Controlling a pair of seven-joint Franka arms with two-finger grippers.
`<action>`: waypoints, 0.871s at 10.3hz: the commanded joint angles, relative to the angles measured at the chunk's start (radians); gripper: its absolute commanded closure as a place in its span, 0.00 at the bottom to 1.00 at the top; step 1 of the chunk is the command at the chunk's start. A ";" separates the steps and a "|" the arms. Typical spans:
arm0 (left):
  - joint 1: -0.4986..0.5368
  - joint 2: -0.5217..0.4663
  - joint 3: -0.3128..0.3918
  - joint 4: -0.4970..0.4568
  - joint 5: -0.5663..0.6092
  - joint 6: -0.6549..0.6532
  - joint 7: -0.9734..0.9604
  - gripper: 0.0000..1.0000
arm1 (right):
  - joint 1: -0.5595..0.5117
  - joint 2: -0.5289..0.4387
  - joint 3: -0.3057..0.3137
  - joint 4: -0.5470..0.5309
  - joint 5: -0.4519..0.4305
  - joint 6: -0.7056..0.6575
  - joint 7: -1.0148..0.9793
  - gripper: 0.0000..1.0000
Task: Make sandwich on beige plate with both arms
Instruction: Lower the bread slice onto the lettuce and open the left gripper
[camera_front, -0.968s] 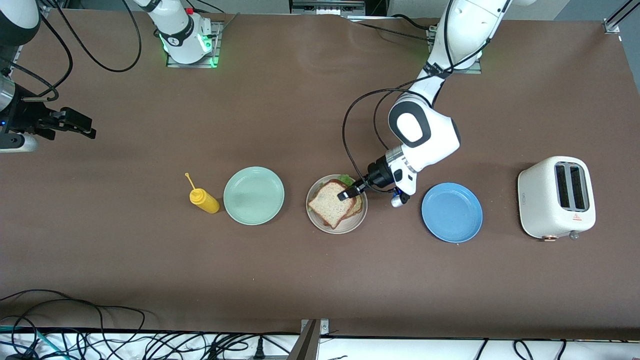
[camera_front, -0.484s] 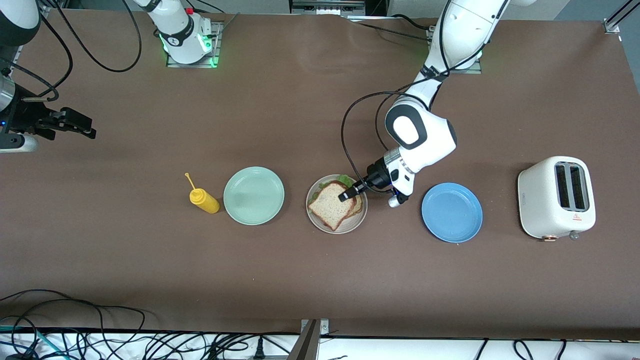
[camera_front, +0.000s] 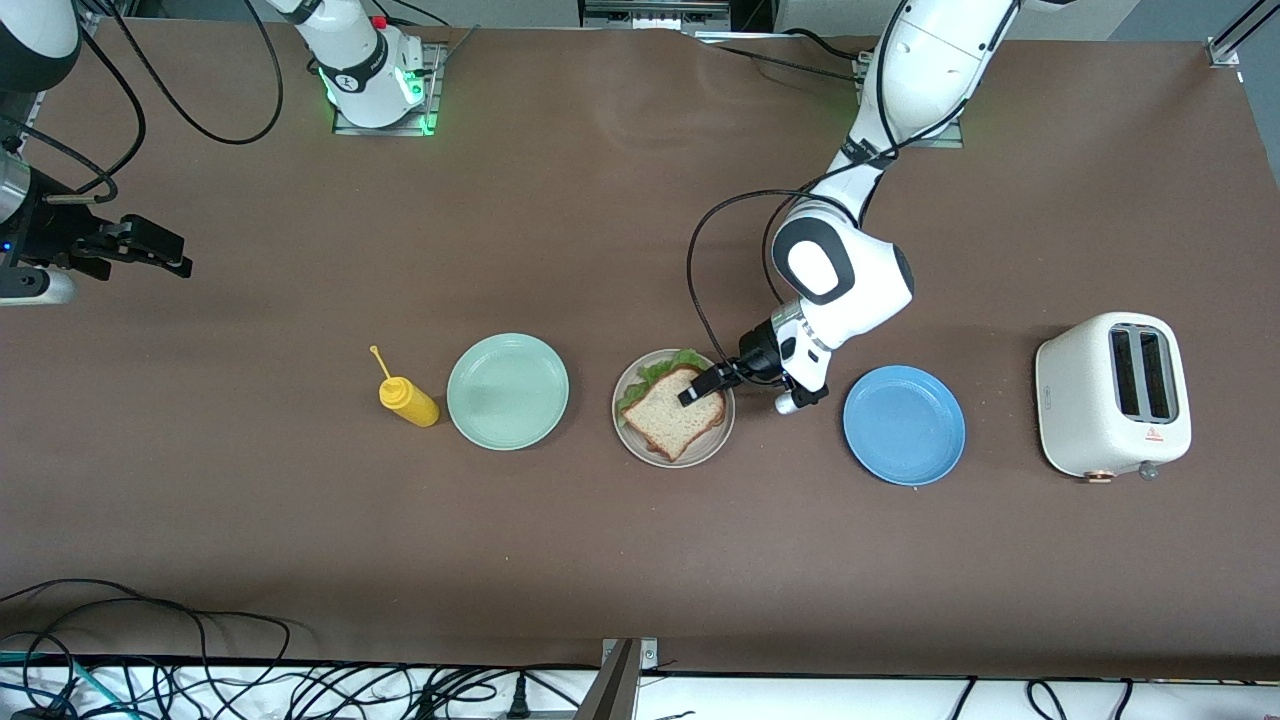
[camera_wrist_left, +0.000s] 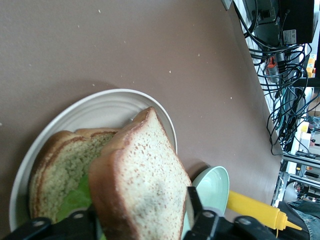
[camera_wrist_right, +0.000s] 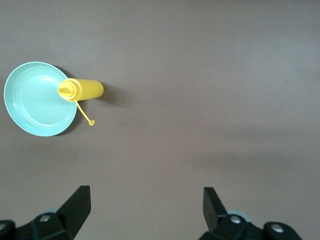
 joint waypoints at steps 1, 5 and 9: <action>0.026 -0.027 -0.001 -0.018 -0.025 0.016 0.065 0.00 | 0.005 -0.007 -0.007 -0.005 0.000 -0.006 -0.007 0.00; 0.072 -0.059 -0.001 -0.053 0.119 0.039 0.062 0.00 | 0.005 -0.007 -0.007 -0.005 0.000 -0.006 -0.007 0.00; 0.079 -0.071 -0.015 -0.072 0.119 0.077 0.057 0.00 | 0.007 -0.006 -0.004 -0.005 0.001 -0.004 -0.007 0.00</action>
